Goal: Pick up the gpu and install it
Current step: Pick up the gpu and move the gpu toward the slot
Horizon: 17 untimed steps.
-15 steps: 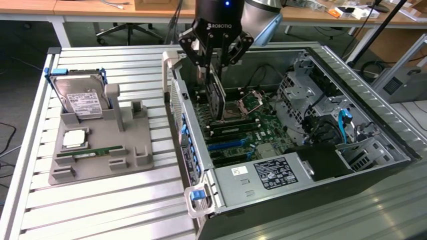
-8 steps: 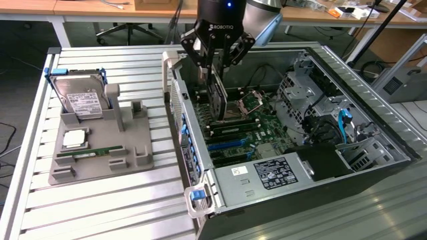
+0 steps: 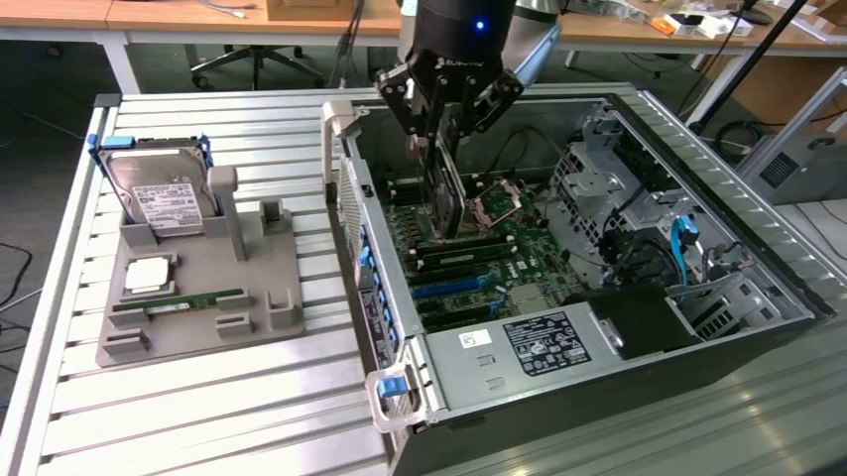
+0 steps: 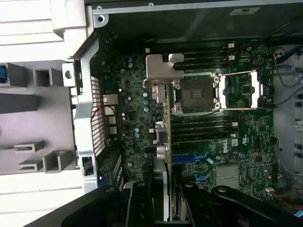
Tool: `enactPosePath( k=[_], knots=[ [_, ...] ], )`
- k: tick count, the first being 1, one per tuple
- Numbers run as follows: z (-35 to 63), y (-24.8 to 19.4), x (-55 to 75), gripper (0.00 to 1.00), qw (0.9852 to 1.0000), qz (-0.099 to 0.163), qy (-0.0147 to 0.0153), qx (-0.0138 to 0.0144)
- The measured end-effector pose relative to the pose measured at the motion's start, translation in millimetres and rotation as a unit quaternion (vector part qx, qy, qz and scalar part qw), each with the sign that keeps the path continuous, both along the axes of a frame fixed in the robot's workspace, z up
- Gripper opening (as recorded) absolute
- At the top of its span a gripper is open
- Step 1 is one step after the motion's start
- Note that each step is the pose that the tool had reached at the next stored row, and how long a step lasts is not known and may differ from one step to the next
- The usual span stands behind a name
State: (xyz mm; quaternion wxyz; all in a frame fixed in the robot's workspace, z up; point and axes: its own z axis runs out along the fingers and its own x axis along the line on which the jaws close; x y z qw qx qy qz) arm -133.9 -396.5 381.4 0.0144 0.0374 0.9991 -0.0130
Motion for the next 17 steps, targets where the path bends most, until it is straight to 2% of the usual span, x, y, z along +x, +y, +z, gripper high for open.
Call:
enactPosePath(
  k=[3, 17],
  knots=[
    [-4.1, -1.9, 9.0, 0.27, 1.0000, 0.000, 0.0000, 0.0000],
    [-6.4, -2.9, 13.4, 0.27, 1.0000, 0.000, 0.0000, 0.0000]
  ],
)
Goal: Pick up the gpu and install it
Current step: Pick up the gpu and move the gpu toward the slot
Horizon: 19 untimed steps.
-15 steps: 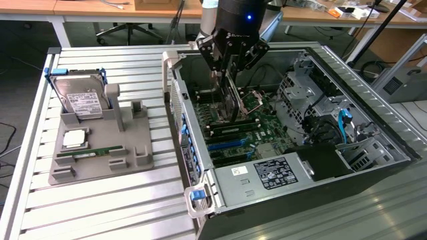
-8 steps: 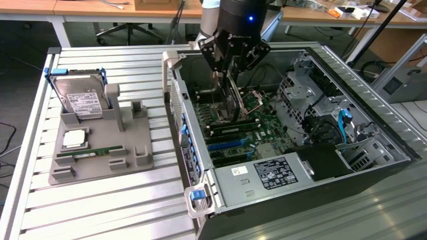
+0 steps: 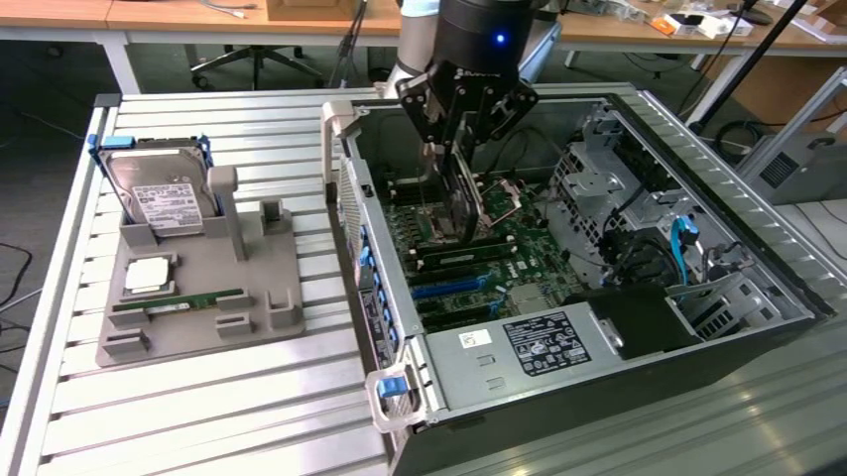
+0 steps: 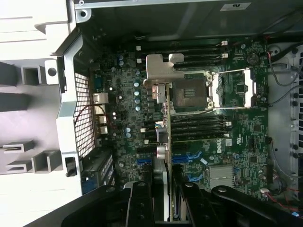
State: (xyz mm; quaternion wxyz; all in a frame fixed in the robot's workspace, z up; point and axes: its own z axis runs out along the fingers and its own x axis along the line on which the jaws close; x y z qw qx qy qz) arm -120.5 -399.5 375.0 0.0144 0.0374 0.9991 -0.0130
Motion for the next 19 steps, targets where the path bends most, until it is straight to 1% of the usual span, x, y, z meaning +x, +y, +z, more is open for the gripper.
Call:
enactPosePath(
  k=[19],
  knots=[
    [-2.4, -0.8, 5.3, 0.27, 1.0000, 0.000, 0.0000, 0.0000]
  ],
)
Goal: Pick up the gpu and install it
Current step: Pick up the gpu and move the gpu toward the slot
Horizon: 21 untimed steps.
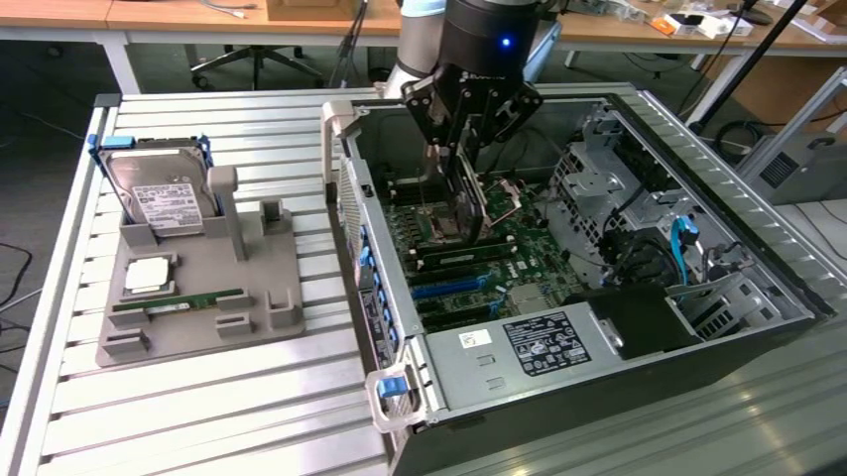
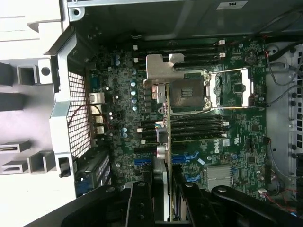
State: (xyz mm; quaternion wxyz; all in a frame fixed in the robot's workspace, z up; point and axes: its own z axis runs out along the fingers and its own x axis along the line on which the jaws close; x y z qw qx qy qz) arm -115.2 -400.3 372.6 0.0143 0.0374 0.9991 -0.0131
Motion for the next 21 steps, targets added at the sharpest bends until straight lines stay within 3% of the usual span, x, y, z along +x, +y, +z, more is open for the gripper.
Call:
enactPosePath(
  k=[21],
  knots=[
    [-4.3, -0.2, 10.4, 0.27, 1.0000, 0.000, 0.0000, 0.0001]
  ],
)
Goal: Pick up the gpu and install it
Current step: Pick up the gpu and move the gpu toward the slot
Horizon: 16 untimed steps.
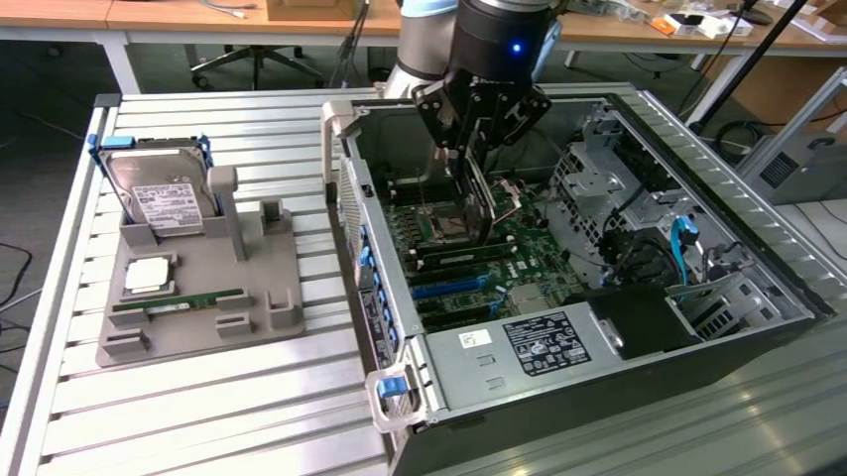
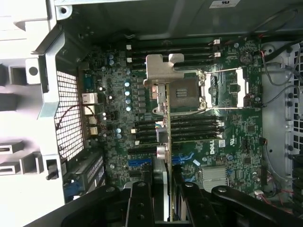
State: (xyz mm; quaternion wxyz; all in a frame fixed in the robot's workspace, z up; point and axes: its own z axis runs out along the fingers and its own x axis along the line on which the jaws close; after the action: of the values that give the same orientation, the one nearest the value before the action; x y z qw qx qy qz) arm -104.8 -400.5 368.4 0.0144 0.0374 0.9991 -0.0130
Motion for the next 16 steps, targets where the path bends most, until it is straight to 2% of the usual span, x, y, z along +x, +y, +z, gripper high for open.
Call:
enactPosePath(
  k=[16],
  knots=[
    [-2.9, 0.0, 7.4, 0.27, 1.0000, 0.000, 0.0000, 0.0000]
  ],
)
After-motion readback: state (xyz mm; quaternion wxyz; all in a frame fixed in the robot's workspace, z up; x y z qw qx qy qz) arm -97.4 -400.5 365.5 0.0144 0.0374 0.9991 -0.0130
